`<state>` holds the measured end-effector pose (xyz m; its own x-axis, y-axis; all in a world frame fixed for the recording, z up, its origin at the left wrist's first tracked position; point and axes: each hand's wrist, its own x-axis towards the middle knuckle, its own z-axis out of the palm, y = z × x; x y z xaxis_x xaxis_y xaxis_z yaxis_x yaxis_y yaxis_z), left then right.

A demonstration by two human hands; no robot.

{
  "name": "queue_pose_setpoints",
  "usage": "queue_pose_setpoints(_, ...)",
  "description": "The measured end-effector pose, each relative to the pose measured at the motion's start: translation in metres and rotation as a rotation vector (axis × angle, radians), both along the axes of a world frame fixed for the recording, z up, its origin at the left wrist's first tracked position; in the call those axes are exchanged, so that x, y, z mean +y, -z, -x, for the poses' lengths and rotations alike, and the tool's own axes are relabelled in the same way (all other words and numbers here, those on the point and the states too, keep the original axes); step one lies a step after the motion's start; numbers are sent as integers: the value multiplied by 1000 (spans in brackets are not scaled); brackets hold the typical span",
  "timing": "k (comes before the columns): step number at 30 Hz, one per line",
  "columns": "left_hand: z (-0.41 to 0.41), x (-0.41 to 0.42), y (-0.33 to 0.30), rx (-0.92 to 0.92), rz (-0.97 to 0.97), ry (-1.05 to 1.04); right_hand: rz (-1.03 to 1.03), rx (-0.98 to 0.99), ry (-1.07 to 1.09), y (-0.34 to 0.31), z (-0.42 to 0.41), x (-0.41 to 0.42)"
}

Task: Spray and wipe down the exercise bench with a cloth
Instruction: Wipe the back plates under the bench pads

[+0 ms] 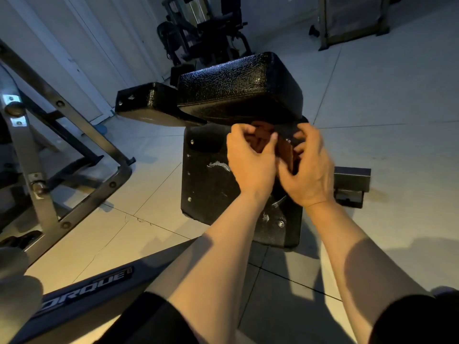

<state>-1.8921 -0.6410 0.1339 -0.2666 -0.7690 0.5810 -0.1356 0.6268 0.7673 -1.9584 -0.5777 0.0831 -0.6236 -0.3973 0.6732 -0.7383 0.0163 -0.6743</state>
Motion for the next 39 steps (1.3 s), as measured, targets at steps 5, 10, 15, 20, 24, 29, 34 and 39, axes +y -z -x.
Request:
queue_pose_setpoints(5,-27,-4,-9,-5,-19,-10,-155,73,-135,10,-36,-5)
queue_pose_setpoints(10,-52,-15,-11,-35,-86,-125,34,-78,-121,3,-49,-12)
queue_pose_setpoints(15,-59,-15,-17,-123,-133,-122,227,140,-102,-16,-52,-17)
queue_pose_setpoints(20,-60,-17,-21,-54,-401,123,118,260,-141,-6,-55,-25)
queue_pose_setpoints(24,-58,-16,-20,-32,-488,221,98,387,-31,-4,-53,-38)
queue_pose_setpoints(29,-47,-30,-23,-13,-552,219,168,397,78,-12,-45,-49)
queue_pose_setpoints(34,-43,-45,-24,119,-572,254,286,539,204,-21,-34,-66)
queue_pose_setpoints(39,-43,-53,-25,190,-553,289,290,822,255,-24,-3,-78)
